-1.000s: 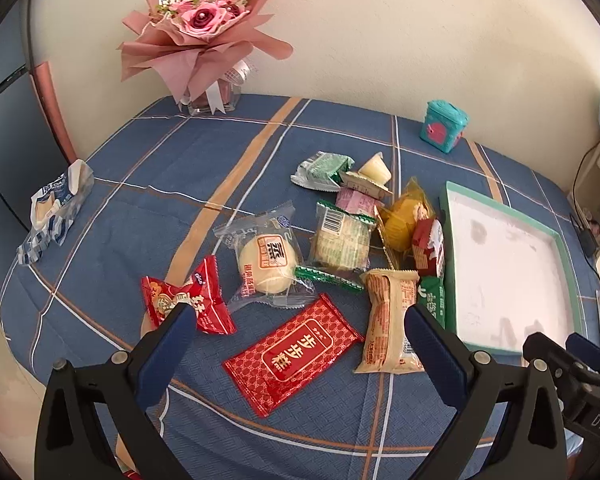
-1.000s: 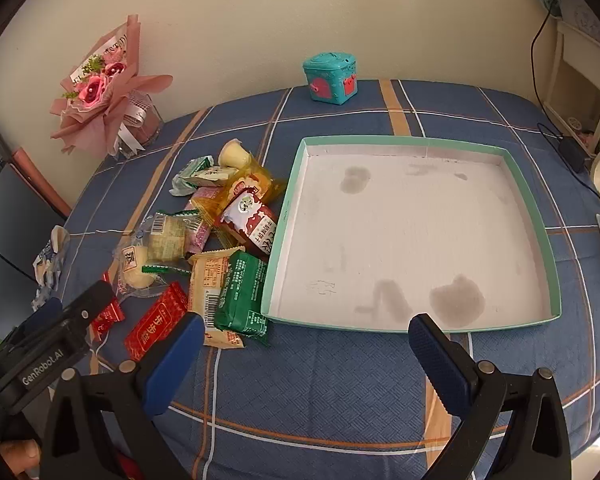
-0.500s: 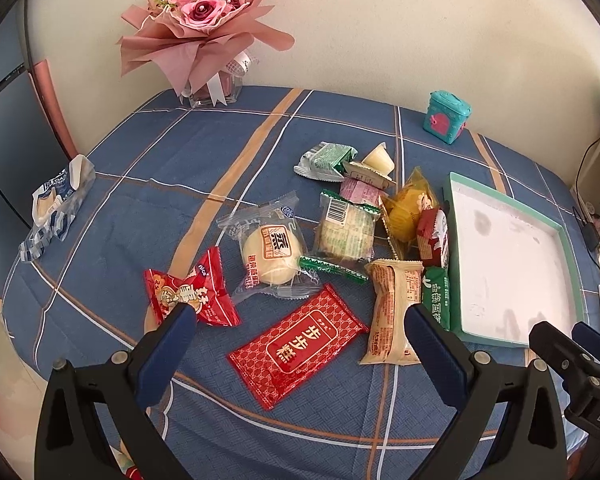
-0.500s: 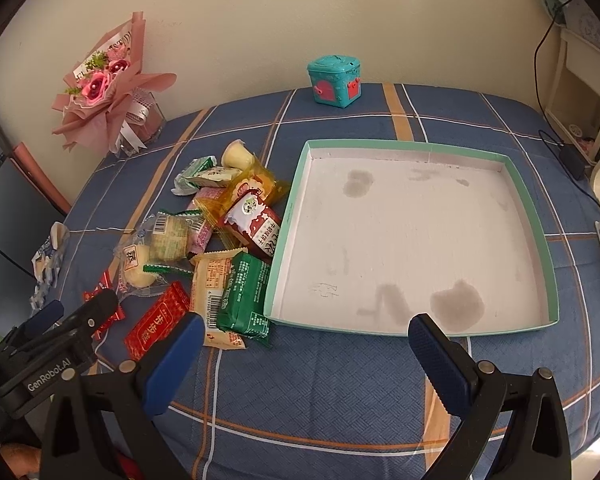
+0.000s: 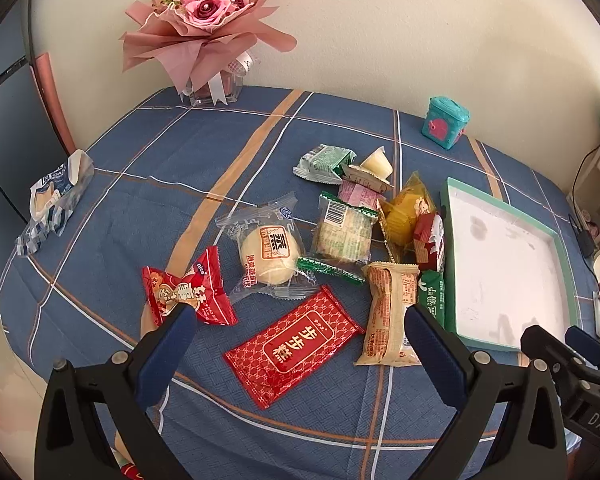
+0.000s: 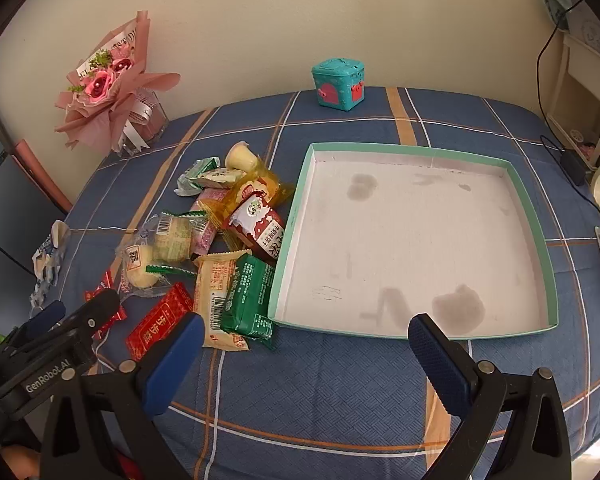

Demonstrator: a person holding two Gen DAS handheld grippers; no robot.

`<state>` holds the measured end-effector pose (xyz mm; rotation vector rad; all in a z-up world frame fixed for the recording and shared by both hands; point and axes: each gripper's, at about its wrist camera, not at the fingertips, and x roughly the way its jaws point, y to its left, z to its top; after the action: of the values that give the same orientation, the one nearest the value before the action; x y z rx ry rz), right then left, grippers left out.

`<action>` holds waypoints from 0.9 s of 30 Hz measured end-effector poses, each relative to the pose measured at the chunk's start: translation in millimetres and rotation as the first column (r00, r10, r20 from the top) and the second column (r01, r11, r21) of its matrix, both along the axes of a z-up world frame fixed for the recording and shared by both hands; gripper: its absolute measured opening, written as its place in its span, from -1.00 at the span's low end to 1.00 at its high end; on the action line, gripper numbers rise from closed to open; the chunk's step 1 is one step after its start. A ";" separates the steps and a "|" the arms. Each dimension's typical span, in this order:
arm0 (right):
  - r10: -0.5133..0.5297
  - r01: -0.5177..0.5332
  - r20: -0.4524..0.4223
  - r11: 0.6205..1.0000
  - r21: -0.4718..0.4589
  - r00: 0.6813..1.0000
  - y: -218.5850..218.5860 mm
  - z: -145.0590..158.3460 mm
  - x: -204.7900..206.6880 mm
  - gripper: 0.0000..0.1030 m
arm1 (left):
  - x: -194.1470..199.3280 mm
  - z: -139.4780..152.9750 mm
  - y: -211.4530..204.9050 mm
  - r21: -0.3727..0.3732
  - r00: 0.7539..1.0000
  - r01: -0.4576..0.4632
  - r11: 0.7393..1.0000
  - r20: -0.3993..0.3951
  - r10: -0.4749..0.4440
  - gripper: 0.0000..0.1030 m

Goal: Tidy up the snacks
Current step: 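Move both tools down toward the red snack packets in the pile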

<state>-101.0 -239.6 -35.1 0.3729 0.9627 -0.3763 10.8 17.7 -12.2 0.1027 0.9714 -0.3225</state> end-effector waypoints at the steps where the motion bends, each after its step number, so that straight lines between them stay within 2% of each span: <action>1: -0.001 0.001 -0.002 1.000 0.000 1.000 -0.2 -0.3 0.0 1.00 | 0.1 0.0 0.4 -0.003 1.000 -0.001 1.000 -0.001 0.001 1.00; 9: -0.002 0.002 -0.018 1.000 -0.012 1.000 0.6 -2.1 2.3 0.99 | 1.9 -1.5 1.7 -0.029 1.000 0.002 1.000 -0.017 -0.002 0.99; 12: 0.007 -0.007 -0.015 1.000 -0.008 1.000 2.5 -2.1 3.9 0.98 | 4.2 -1.2 3.0 -0.036 0.999 0.008 0.999 -0.032 -0.009 0.88; 14: 0.019 -0.019 -0.003 1.000 0.004 1.000 4.9 -1.2 5.9 0.94 | 8.0 0.0 6.6 -0.034 0.999 0.002 0.999 -0.040 -0.004 0.88; 22: 0.091 -0.091 0.003 0.994 0.066 0.996 26.6 -7.2 29.2 0.85 | 29.2 -8.7 40.1 -0.009 0.995 -0.059 0.998 -0.076 0.058 0.88; 27: 0.130 -0.127 -0.038 0.989 0.075 0.991 41.2 -18.2 48.1 0.74 | 44.3 -15.0 62.7 -0.022 0.991 -0.080 0.997 -0.108 0.077 0.88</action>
<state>-52.9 -198.4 -53.3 0.3677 1.0388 -0.2334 55.1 80.4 -27.2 0.0230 1.0743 -0.2704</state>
